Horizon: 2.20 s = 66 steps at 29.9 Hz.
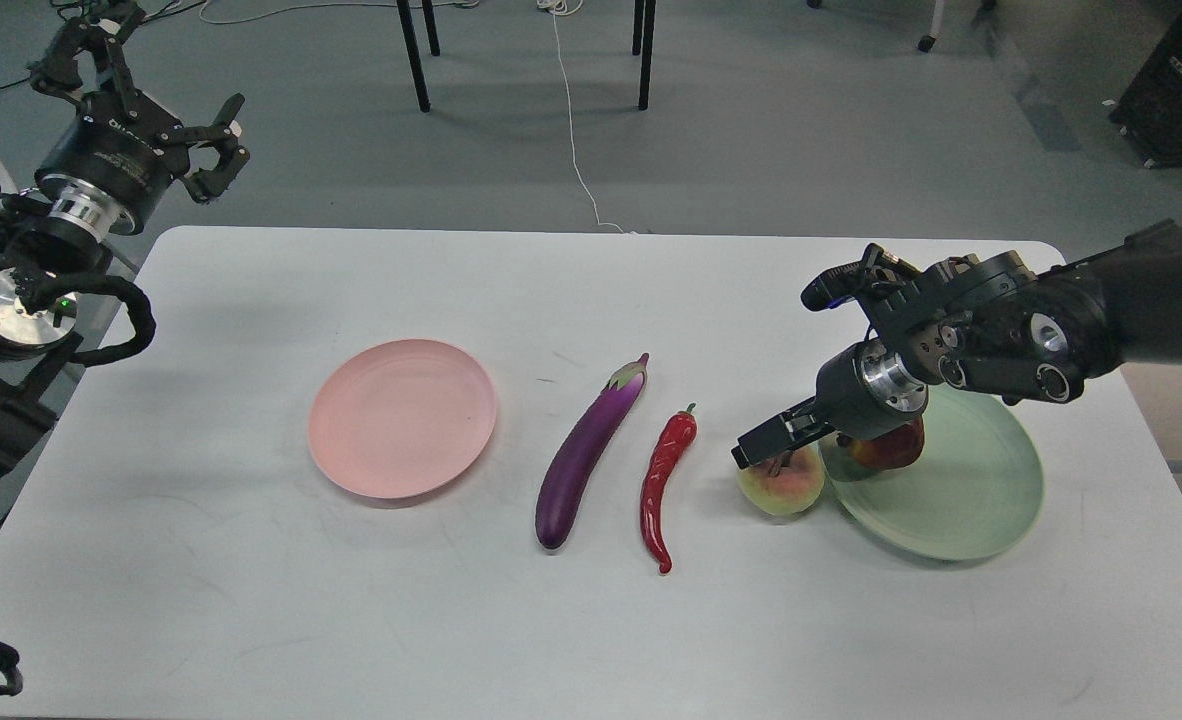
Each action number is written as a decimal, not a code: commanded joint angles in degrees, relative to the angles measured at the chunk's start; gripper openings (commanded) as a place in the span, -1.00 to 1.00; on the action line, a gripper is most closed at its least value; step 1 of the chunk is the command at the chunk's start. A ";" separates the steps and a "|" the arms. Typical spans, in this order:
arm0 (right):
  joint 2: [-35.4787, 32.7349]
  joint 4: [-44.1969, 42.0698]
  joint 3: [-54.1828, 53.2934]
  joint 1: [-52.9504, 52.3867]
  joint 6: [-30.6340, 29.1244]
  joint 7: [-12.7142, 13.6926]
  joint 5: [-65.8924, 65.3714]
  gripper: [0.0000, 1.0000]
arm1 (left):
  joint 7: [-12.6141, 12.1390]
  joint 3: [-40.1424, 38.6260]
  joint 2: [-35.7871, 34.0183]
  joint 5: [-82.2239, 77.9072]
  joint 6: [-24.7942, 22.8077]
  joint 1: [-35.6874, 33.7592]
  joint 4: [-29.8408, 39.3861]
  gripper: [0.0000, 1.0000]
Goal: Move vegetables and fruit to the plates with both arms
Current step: 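Move the right gripper to the peach and grasp it, then place the peach on the green plate beside the apple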
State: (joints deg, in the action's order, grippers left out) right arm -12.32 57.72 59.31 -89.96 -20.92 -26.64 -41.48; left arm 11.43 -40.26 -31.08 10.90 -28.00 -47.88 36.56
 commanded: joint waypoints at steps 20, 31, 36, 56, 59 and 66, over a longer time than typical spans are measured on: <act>0.03 3.44 -1.38 -5.74 0.61 -0.78 1.14 0.14 | 0.08 0.00 -0.48 0.00 0.00 -0.02 0.01 0.96; -20.62 15.23 0.98 -9.27 0.26 -0.78 -4.66 0.15 | 0.08 0.00 -1.80 0.00 0.00 -0.02 1.41 0.96; -25.46 15.23 1.16 -8.30 0.17 -0.78 -7.64 0.16 | 0.17 0.00 -1.71 0.00 0.00 0.07 1.67 0.96; -26.61 9.16 0.46 -1.00 0.79 -0.70 -11.79 0.80 | -0.70 0.18 -1.88 -0.08 0.00 -0.02 2.37 0.96; -28.89 9.16 -2.43 -0.92 0.79 -0.52 -11.52 0.89 | -2.72 0.18 -1.97 -0.08 0.00 -0.37 3.34 0.96; -33.54 8.90 -11.48 -0.83 -0.09 -0.52 -11.43 0.94 | -3.34 0.36 -1.80 -5.43 0.00 -2.74 4.04 0.96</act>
State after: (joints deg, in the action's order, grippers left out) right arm -43.69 66.75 51.81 -90.87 -20.58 -27.15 -52.92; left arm 8.18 -39.99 -32.91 8.88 -28.00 -49.73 40.12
